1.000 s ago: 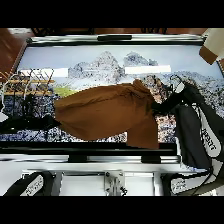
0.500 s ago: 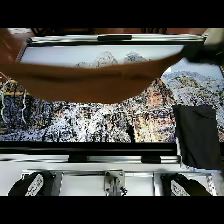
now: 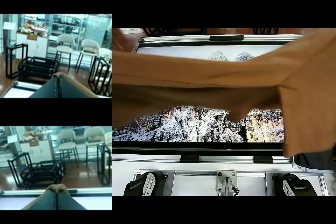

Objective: Fold the shirts.

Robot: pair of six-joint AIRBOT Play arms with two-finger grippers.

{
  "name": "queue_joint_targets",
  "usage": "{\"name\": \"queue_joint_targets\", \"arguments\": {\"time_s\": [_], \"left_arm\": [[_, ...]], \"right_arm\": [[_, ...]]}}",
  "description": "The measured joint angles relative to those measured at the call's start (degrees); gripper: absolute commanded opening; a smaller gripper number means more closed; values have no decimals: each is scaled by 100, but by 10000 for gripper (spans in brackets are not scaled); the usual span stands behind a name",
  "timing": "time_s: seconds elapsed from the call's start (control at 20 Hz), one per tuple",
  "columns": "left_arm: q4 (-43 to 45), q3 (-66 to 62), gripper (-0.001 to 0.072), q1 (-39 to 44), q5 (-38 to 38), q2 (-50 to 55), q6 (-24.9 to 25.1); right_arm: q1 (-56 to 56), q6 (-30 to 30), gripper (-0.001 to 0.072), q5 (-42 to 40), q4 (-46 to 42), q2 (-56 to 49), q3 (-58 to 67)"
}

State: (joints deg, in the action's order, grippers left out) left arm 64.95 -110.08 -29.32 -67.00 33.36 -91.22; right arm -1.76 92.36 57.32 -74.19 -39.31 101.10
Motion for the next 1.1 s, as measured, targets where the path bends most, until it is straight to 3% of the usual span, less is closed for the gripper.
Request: {"name": "queue_joint_targets", "arguments": {"time_s": [0.25,0.45,0.65,0.8,1.1], "left_arm": [[186,1051,32,-63,-297,127,-50],[107,2531,32,59,-407,835,481],[-442,3543,32,634,-181,2192,1266],[-907,3797,32,1051,407,3348,1565],[-1484,3921,32,1469,2256,4780,1775]], "right_arm": [[2,85,57,319,-79,-776,13],[15,114,57,988,44,-2264,11],[210,149,58,1375,-20,-3934,13],[431,203,58,1276,-85,-4972,13],[616,310,58,63,-275,-5960,13]]}}
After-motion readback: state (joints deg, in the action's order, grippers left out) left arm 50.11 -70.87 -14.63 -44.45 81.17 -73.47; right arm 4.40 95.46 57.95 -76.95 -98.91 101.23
